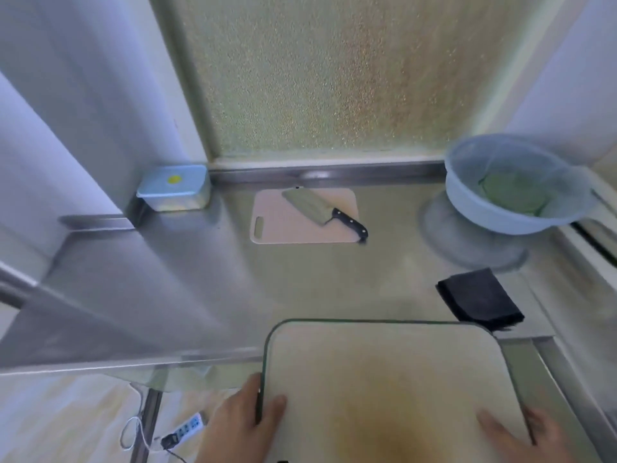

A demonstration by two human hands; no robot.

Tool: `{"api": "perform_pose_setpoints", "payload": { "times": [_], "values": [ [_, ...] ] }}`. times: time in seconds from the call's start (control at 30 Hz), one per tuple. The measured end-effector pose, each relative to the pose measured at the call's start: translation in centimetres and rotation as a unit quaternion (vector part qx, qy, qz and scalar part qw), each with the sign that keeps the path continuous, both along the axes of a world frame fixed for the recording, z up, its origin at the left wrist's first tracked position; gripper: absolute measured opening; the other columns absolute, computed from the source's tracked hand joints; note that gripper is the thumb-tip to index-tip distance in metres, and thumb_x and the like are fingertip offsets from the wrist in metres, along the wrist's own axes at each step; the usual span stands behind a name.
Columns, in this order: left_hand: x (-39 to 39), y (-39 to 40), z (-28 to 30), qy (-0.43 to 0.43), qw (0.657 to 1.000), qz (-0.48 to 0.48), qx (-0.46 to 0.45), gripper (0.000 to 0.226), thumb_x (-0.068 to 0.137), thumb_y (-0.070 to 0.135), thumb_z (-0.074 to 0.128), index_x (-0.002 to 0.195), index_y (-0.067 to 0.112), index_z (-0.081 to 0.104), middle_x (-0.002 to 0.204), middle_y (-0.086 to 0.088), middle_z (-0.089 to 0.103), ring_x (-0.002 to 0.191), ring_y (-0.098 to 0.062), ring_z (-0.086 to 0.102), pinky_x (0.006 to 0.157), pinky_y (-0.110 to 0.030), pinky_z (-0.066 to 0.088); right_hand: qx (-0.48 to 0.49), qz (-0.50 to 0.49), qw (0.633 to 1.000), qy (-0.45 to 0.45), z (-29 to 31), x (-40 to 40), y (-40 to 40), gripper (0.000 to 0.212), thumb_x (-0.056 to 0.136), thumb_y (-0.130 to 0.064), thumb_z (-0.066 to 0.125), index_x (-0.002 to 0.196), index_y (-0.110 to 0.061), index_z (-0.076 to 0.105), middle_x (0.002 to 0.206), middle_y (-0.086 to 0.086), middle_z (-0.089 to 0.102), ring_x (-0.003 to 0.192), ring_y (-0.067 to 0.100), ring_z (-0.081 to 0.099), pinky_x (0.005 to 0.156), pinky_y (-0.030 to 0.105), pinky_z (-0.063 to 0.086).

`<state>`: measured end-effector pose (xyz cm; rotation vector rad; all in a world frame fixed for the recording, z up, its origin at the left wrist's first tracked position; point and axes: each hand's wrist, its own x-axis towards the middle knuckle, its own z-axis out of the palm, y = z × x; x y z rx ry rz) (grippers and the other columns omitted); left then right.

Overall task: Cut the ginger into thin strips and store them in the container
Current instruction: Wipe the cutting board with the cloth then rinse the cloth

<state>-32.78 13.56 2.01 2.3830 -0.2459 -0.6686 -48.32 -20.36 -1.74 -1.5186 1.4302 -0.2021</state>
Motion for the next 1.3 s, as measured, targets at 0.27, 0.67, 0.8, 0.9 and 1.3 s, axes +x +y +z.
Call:
{"api": "perform_pose_setpoints", "payload": {
  "times": [0.27, 0.67, 0.8, 0.9, 1.3],
  "values": [
    [15.2, 1.7, -0.5, -0.099, 0.994, 0.033, 0.033, 0.041, 0.100, 0.051, 0.046, 0.132, 0.027, 0.038, 0.107, -0.013, 0.069, 0.101, -0.039, 0.065, 0.079, -0.041, 0.050, -0.083, 0.145, 0.985, 0.039, 3.9, 16.2, 4.3, 0.050, 0.060, -0.029, 0.090, 0.096, -0.012, 0.061, 0.093, 0.009, 0.068, 0.077, 0.019, 0.064, 0.080, 0.043, 0.055],
    [22.1, 1.0, -4.9, -0.041, 0.992, -0.013, 0.121, 0.075, 0.087, 0.071, 0.055, 0.140, 0.024, 0.027, 0.118, -0.007, 0.067, 0.109, -0.032, 0.065, 0.086, -0.039, 0.053, -0.100, 0.191, 0.945, 0.248, 0.3, 24.5, 5.9, 0.103, 0.061, -0.062, 0.079, 0.139, -0.011, 0.035, 0.139, 0.017, 0.032, 0.125, 0.037, 0.034, 0.104, 0.051, 0.034],
    [22.4, 1.1, -5.3, -0.044, 0.985, -0.026, 0.162, 0.086, 0.081, 0.082, 0.051, 0.138, 0.025, 0.022, 0.112, 0.000, 0.068, 0.105, -0.026, 0.067, 0.082, -0.035, 0.054, -0.106, 0.190, 0.939, 0.265, -0.2, 25.0, 6.5, 0.104, 0.060, -0.063, 0.079, 0.138, -0.010, 0.037, 0.137, 0.018, 0.035, 0.126, 0.038, 0.035, 0.104, 0.050, 0.034],
    [22.4, 1.0, -5.4, -0.048, 0.980, -0.039, 0.190, 0.092, 0.078, 0.086, 0.048, 0.140, 0.024, 0.020, 0.113, 0.001, 0.068, 0.105, -0.025, 0.068, 0.082, -0.035, 0.054, -0.106, 0.187, 0.938, 0.273, -0.4, 24.8, 6.9, 0.102, 0.061, -0.062, 0.078, 0.138, -0.010, 0.037, 0.137, 0.017, 0.034, 0.126, 0.037, 0.034, 0.104, 0.048, 0.034],
    [22.1, 0.3, -5.0, -0.056, 0.959, -0.066, 0.270, 0.101, 0.080, 0.088, 0.041, 0.149, 0.020, 0.013, 0.118, 0.004, 0.067, 0.106, -0.022, 0.067, 0.083, -0.034, 0.053, -0.138, 0.206, 0.924, 0.292, -1.2, 24.4, 7.1, 0.107, 0.065, -0.068, 0.072, 0.143, -0.009, 0.027, 0.142, 0.016, 0.028, 0.130, 0.037, 0.030, 0.107, 0.047, 0.035]
  ]
}}
